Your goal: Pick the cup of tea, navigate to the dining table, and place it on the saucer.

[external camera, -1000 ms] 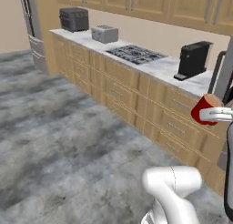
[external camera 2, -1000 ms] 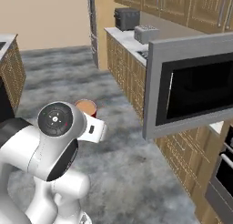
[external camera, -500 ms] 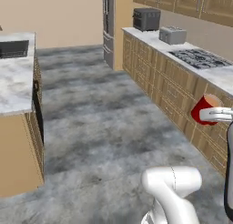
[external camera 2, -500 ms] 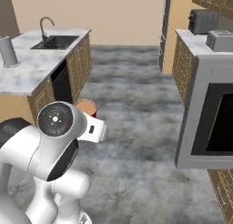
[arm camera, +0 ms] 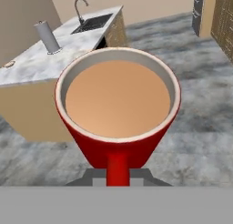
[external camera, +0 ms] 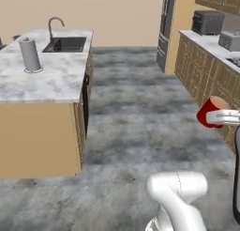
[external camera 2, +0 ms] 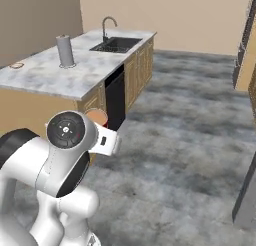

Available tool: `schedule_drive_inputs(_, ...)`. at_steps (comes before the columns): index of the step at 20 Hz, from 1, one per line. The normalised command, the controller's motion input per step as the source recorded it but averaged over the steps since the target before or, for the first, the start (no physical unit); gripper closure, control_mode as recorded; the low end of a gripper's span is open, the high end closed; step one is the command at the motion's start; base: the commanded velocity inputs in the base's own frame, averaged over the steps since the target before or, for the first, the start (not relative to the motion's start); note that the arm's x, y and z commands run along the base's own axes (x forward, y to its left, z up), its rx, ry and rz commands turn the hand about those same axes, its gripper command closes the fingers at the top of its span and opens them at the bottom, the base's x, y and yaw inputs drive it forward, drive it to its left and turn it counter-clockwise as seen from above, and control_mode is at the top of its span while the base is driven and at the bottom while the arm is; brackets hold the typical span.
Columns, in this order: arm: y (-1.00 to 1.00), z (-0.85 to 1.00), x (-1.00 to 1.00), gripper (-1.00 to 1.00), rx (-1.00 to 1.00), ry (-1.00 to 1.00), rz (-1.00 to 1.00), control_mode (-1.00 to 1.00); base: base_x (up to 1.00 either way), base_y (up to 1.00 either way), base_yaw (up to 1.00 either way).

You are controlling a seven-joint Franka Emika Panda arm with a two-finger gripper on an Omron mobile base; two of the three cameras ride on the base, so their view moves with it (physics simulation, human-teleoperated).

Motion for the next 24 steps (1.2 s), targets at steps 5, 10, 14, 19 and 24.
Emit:
schedule_drive_inputs(5, 0.00, 0.00, 0.00, 1.00, 0.00, 0.00, 0.00, 1.00, 0.55, 0.97, 0.31)
schedule_drive_inputs(10, 0.00, 0.00, 0.00, 1.00, 0.00, 0.00, 0.00, 1.00, 0.92, 1.00, 0.09)
schedule_drive_inputs(14, 0.00, 0.00, 0.00, 1.00, 0.00, 0.00, 0.00, 1.00, 0.97, 1.00, 0.00)
schedule_drive_inputs(19, 0.00, 0.00, 0.00, 1.00, 0.00, 0.00, 0.00, 1.00, 0.85, 1.00, 0.00)
schedule_drive_inputs(24, 0.00, 0.00, 0.00, 1.00, 0.00, 0.00, 0.00, 1.00, 0.63, 1.00, -0.04)
